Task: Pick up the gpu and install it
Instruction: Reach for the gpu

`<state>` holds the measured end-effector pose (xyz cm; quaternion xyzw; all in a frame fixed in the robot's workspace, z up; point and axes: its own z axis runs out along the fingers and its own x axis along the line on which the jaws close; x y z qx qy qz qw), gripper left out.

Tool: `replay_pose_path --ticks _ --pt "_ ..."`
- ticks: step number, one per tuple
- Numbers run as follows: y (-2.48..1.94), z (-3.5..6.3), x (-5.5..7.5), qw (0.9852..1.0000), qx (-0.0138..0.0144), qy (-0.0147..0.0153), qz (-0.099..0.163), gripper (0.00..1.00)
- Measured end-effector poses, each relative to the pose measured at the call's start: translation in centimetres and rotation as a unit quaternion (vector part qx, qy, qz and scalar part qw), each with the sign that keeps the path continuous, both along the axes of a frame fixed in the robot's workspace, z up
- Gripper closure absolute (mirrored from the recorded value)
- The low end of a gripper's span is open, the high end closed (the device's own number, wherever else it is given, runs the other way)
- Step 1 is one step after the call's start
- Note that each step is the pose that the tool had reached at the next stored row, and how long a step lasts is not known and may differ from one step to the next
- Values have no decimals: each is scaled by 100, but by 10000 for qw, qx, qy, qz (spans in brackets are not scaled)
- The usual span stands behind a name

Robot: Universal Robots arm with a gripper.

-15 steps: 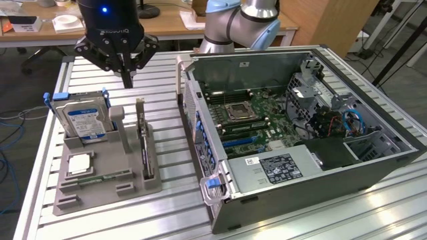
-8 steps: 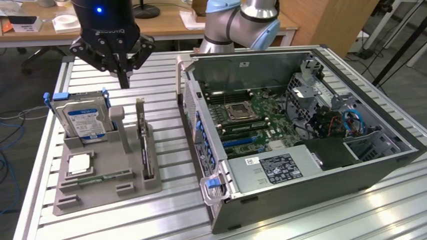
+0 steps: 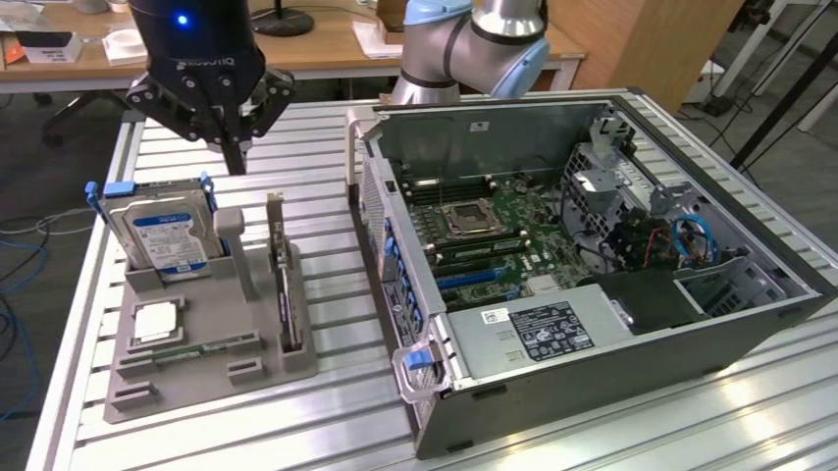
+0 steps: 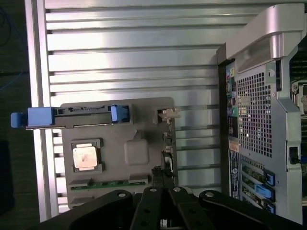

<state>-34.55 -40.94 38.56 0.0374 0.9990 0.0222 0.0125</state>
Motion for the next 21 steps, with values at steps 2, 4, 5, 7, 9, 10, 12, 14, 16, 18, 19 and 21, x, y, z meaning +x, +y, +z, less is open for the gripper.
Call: replay_pose_path --ticks 2,4,5,7,9,10,12,14,16,18,19,21 --pt "0 0 -18 10000 0 0 0 89" --pt "0 -1 -37 10000 0 0 0 89" --pt "0 -1 -46 10000 0 0 0 89" --pt "0 -1 -66 10000 0 0 1 89" --pt "0 -2 -86 10000 0 0 0 89" --pt "0 -2 -95 10000 0 0 1 89" --pt "-1 -2 -104 10000 0 0 1 89" --pt "0 -2 -104 10000 0 0 1 89" --pt "0 -2 -104 10000 0 0 1 89" --pt "0 -2 -101 10000 0 0 0 89" --pt "0 -2 -96 10000 0 0 0 89" --pt "0 -3 -76 10000 0 0 1 89"
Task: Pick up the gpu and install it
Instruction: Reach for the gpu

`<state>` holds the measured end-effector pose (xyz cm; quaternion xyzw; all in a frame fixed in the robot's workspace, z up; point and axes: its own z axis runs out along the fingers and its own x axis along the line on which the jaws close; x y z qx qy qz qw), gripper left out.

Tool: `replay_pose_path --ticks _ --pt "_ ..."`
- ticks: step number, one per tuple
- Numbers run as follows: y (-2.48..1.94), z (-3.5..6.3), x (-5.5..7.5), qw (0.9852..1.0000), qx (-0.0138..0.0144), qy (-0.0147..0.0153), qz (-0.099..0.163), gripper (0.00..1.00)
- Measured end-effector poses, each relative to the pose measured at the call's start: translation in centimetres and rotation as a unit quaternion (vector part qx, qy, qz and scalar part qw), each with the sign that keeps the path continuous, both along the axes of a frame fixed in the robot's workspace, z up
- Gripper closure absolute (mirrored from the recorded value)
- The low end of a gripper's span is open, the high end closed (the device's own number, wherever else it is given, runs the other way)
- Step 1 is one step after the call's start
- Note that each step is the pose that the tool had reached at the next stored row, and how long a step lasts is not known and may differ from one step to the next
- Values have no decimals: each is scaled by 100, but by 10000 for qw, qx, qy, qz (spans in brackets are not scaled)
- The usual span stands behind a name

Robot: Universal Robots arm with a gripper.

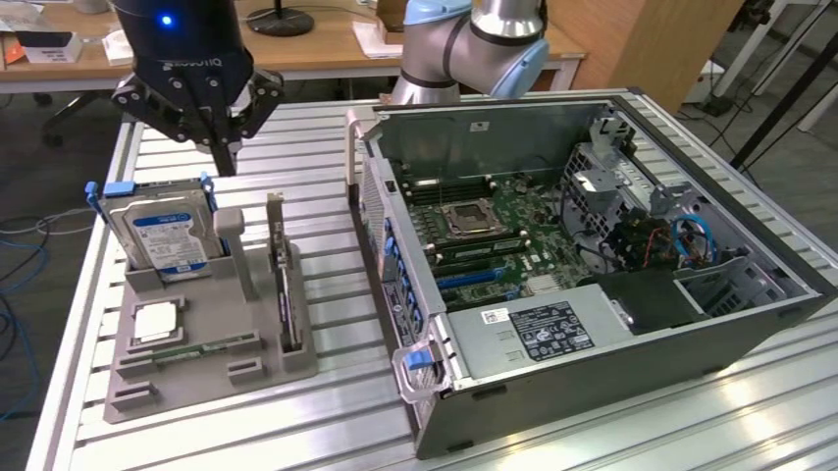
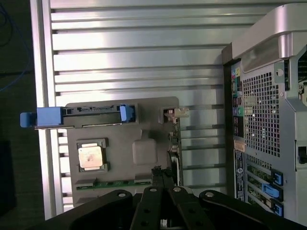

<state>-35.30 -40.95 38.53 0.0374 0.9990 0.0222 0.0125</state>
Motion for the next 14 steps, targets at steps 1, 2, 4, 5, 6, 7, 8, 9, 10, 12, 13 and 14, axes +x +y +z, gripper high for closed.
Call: replay_pose_path --ticks 1,2,4,5,6,7,8,9,10,12,13,14 --pt "0 0 17 10000 0 0 0 89" --pt "0 0 37 10000 0 0 0 89" --pt "0 -1 73 10000 0 0 -1 89" --pt "0 -2 88 10000 0 0 0 89" --pt "0 -3 98 10000 0 0 -1 89" --pt "0 -3 106 10000 0 0 0 89" --pt "0 -4 110 10000 0 0 -1 89" --pt "0 -4 115 10000 0 0 -1 89" --pt "0 -4 120 10000 0 0 0 89" --pt "0 -4 126 10000 0 0 -1 89" --pt "0 -4 130 10000 0 0 -1 89" --pt "0 -4 132 10000 0 0 -1 89"
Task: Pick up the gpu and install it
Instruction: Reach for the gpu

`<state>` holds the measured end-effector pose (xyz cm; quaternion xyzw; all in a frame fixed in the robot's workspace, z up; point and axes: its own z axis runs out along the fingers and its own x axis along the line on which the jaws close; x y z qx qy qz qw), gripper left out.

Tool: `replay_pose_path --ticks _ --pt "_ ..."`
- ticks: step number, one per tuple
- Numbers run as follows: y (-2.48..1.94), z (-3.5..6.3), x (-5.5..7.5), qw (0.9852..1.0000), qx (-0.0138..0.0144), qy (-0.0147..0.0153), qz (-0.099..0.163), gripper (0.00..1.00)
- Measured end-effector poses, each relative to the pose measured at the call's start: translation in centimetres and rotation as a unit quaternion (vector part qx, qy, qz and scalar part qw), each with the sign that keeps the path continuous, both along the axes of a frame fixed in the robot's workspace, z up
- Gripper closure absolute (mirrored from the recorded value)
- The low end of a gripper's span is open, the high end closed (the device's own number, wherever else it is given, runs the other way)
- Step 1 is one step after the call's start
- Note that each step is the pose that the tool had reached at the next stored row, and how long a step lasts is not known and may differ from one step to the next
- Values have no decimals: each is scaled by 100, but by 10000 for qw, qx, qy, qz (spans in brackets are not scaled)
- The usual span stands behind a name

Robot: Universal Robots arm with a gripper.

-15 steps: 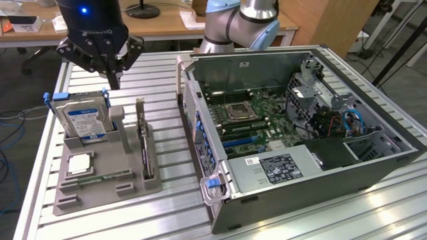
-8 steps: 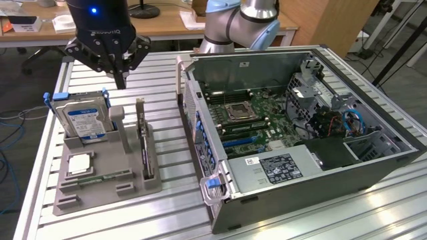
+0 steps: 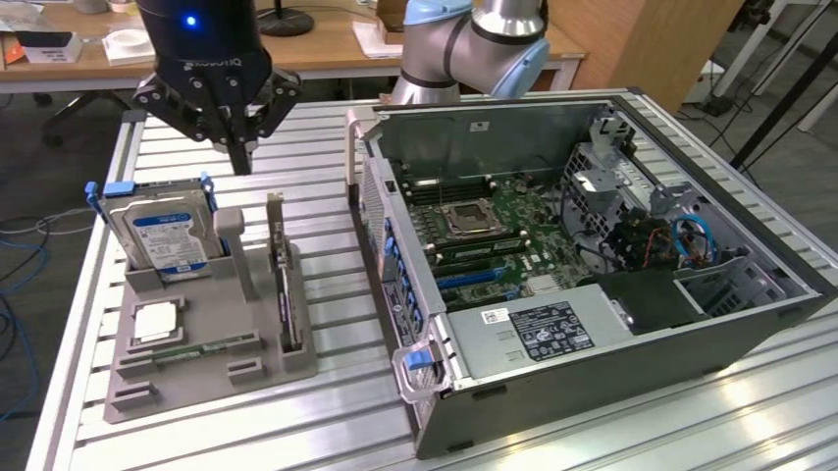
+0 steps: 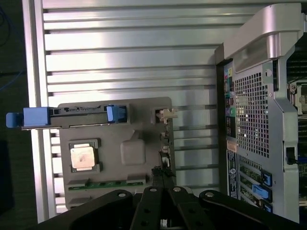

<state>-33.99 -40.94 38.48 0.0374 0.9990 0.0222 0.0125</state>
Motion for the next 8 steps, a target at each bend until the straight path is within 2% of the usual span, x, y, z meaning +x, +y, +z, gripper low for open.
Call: replay_pose_path --ticks 8 --pt "0 0 20 10000 0 0 0 89"
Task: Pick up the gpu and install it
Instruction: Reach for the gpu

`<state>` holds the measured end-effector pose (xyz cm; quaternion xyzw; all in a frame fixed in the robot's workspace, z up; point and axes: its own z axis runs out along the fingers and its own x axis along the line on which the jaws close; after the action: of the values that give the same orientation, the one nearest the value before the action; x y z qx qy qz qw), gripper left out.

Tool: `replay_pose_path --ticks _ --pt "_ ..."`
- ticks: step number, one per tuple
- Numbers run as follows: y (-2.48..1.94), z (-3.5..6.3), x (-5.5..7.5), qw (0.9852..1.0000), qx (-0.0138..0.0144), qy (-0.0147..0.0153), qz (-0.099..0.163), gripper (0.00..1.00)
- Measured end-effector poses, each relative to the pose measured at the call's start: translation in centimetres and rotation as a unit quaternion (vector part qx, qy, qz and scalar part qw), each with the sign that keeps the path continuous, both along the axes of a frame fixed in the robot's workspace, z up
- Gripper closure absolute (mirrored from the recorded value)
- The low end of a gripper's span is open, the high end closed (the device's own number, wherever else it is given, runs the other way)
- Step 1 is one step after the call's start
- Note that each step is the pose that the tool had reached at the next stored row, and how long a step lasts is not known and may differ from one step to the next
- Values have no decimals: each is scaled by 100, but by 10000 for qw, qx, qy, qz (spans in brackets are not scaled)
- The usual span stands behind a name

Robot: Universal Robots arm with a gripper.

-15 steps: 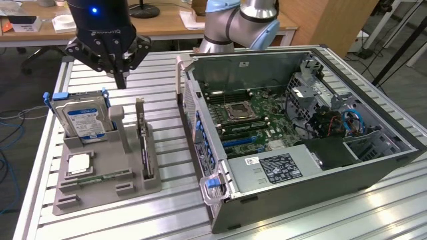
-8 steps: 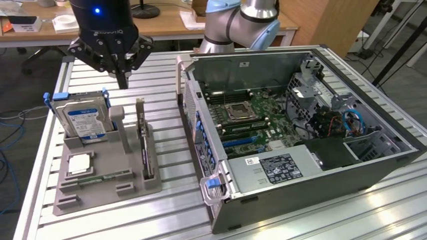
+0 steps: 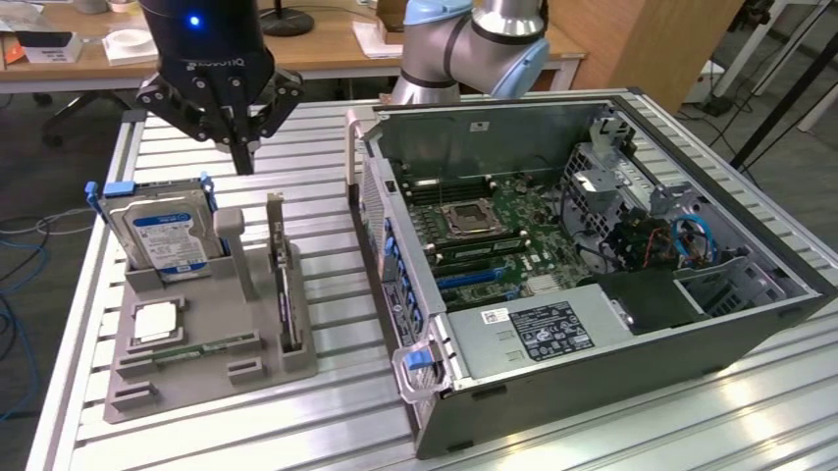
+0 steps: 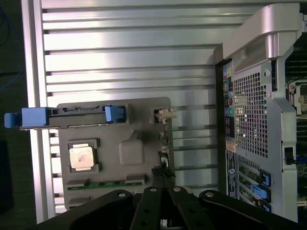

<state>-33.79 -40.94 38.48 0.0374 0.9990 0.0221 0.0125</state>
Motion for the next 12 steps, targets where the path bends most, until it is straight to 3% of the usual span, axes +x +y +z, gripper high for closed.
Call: replay_pose_path --ticks 12 --pt "0 -1 24 10000 0 0 0 89"
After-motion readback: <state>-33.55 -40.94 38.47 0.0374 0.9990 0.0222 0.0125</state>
